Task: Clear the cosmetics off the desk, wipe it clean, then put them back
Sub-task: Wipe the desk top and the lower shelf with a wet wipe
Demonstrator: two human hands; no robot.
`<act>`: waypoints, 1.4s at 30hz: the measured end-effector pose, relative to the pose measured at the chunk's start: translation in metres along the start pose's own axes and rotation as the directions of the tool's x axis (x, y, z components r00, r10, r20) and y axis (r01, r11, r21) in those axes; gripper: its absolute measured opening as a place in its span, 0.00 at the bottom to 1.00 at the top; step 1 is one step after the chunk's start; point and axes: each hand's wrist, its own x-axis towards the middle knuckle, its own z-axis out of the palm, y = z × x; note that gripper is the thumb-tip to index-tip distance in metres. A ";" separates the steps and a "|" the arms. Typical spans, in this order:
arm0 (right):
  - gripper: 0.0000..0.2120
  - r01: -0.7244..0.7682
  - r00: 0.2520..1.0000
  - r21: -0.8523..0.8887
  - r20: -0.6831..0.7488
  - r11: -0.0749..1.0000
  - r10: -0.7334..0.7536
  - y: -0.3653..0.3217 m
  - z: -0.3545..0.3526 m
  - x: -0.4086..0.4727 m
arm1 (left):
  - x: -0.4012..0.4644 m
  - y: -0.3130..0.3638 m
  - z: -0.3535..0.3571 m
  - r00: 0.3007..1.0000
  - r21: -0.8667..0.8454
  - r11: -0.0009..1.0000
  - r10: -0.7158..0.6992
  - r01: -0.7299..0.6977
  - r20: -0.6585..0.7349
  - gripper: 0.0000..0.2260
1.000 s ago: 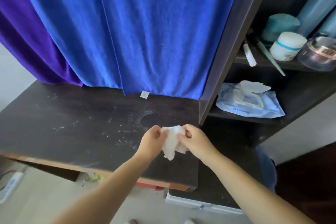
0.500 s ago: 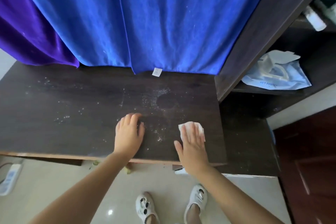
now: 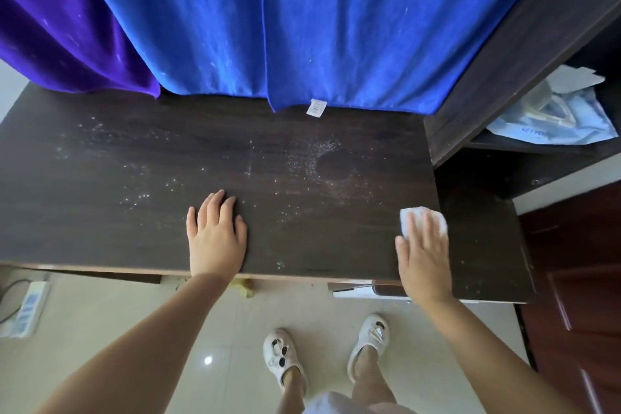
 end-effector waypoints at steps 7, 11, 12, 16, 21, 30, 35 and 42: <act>0.27 0.505 0.862 0.114 -0.009 0.856 -0.507 -0.189 0.016 -0.043 | 0.002 0.002 -0.001 1.000 -0.037 0.999 -0.027 0.027 -0.006 0.21; 0.24 0.625 0.775 0.124 0.021 0.771 -0.632 -0.139 0.010 -0.032 | 0.002 -0.001 -0.002 1.000 -0.086 0.996 -0.025 0.024 -0.015 0.21; 0.24 0.580 0.813 0.090 -0.003 0.810 -0.582 -0.109 0.010 -0.024 | 0.002 -0.001 -0.002 1.000 -0.084 0.996 -0.019 0.018 -0.013 0.21; 0.24 -0.011 0.999 -0.006 -0.045 1.000 0.010 -0.004 -0.005 0.007 | 0.001 0.000 0.001 1.000 -0.041 0.999 -0.009 0.008 -0.011 0.17; 0.21 -0.052 0.990 0.132 -0.123 0.990 0.068 -0.108 0.001 0.043 | 0.002 0.002 0.001 1.000 0.000 1.000 -0.014 0.014 -0.002 0.19; 0.21 0.519 0.855 0.064 -0.039 0.852 -0.518 -0.057 -0.004 0.040 | 0.002 0.004 0.001 0.999 0.013 1.000 -0.020 0.021 -0.032 0.23; 0.27 -0.199 0.976 0.088 -0.071 0.976 0.205 -0.030 -0.009 0.088 | 0.002 0.004 0.000 1.000 0.014 1.000 -0.020 0.021 -0.016 0.22; 0.29 0.642 0.737 0.221 0.090 0.735 -0.670 -0.185 0.012 0.051 | 0.001 0.002 0.002 1.000 0.047 0.999 -0.008 0.009 -0.010 0.22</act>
